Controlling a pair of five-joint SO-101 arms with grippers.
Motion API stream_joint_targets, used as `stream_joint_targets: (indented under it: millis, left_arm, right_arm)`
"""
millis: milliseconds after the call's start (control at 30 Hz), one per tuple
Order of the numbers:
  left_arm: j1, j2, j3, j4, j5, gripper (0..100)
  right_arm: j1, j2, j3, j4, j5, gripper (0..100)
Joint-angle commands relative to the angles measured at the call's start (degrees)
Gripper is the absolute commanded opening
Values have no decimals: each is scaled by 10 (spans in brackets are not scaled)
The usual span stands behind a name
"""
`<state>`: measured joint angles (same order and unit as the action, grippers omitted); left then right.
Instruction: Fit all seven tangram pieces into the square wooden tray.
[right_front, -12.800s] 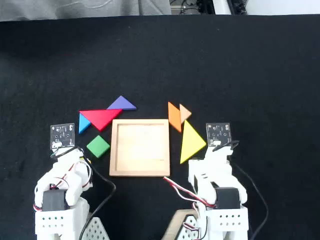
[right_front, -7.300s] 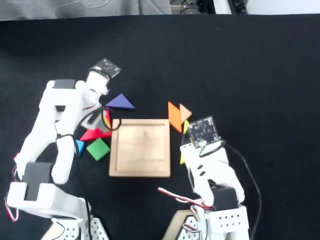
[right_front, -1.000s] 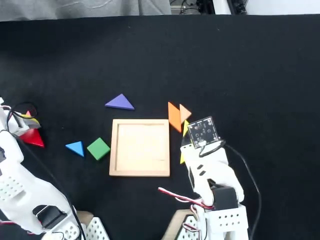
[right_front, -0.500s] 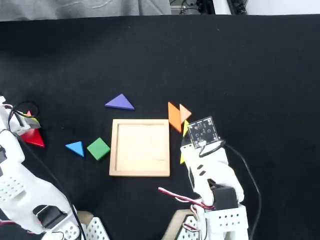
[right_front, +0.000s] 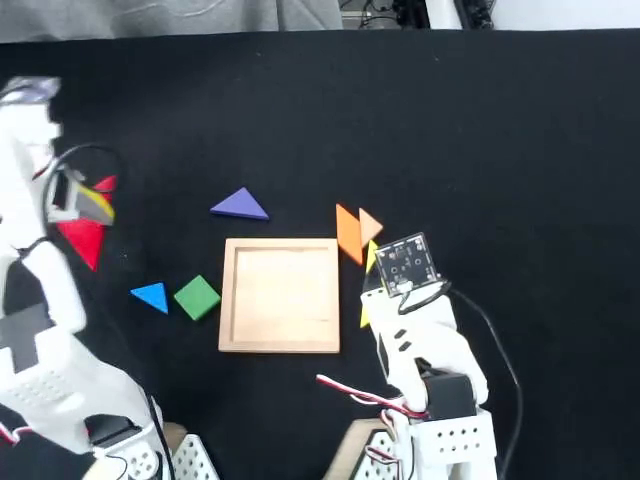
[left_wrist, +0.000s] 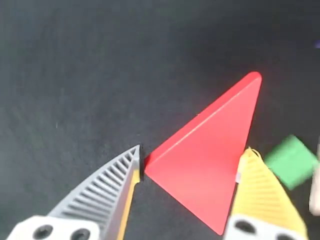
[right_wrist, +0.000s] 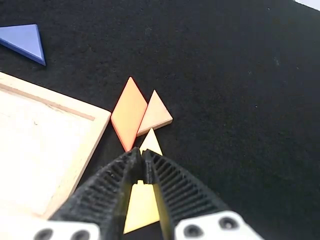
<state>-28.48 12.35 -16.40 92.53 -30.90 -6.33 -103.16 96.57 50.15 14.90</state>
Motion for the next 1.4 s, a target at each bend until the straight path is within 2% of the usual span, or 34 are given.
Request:
stream_joint_targets:
  millis: [0,100,267,433,567,733,933,1367]
  left_arm:
    - [119,-45,-76,83,-121,293]
    - [192,-46,-65,83,-161,293]
    - [307,-46,-6,83,-199,293]
    - [436,-46,43,80,-201,293]
    - [496,-46,87,19,-198,293]
    - [560,-46,217,-92,-179,293]
    - [586,-46,315,-184,-177,293]
    - [571,-44,320,-185,-180,296]
  right_arm:
    - [10,-39,0,3,4,12]
    - [34,-43,0,-2,4,12]
    - [159,-43,0,-62,-11,12]
    - [270,-43,0,-102,-124,12]
    - [287,-43,0,-104,-128,12]
    - [288,-43,0,-104,-125,12]
    - [288,-43,0,-104,-122,12]
    - [287,-43,0,-103,-122,12]
